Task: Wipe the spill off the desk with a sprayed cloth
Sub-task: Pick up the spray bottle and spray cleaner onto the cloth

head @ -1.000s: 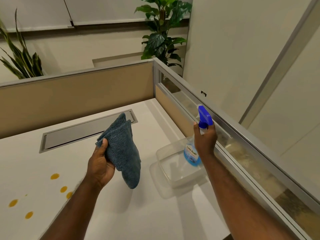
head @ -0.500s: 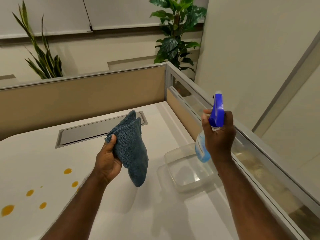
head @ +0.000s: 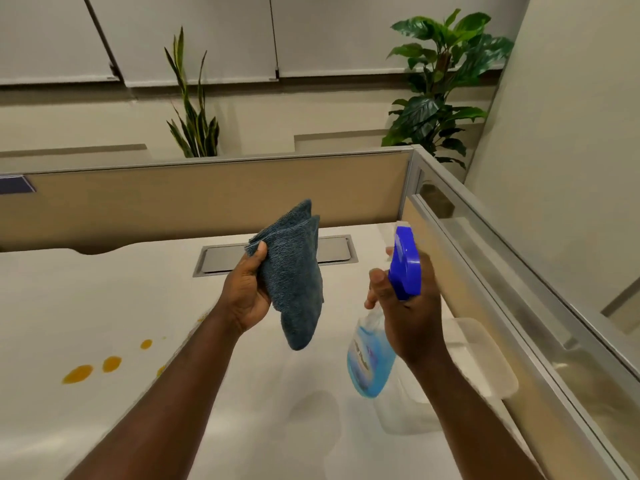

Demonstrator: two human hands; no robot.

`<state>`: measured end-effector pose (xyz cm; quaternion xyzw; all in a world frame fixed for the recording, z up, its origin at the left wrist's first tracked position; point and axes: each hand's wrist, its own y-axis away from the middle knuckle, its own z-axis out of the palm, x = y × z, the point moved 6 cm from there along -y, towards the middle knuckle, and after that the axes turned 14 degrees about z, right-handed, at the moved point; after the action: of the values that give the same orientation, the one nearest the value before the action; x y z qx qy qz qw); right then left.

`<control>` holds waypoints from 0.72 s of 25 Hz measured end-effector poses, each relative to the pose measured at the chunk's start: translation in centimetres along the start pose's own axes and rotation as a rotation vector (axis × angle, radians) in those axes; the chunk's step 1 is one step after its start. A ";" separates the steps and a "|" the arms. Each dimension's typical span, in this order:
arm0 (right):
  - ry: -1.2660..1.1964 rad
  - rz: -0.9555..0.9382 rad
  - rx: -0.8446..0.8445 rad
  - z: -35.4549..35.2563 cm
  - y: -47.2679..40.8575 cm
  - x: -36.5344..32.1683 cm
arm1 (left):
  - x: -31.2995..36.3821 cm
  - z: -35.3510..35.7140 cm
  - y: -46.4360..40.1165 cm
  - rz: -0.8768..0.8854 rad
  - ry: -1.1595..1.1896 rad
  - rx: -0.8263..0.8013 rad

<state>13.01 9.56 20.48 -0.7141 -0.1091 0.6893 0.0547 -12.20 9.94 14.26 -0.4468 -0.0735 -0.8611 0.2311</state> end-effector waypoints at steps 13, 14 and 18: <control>0.133 0.140 -0.458 10.6 2.6 4.1 | 3.5 -3.2 0.2 0.045 -0.043 0.002; 0.146 0.135 -0.449 10.8 2.5 4.3 | 3.5 -3.4 0.2 0.045 -0.041 0.007; 0.174 0.097 -0.404 11.1 2.5 4.5 | 3.8 -3.5 0.5 0.069 -0.024 0.001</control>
<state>2.29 7.39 15.02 -0.7716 -0.2053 0.5912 -0.1134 -16.45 7.00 15.20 -0.4594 -0.0614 -0.8471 0.2600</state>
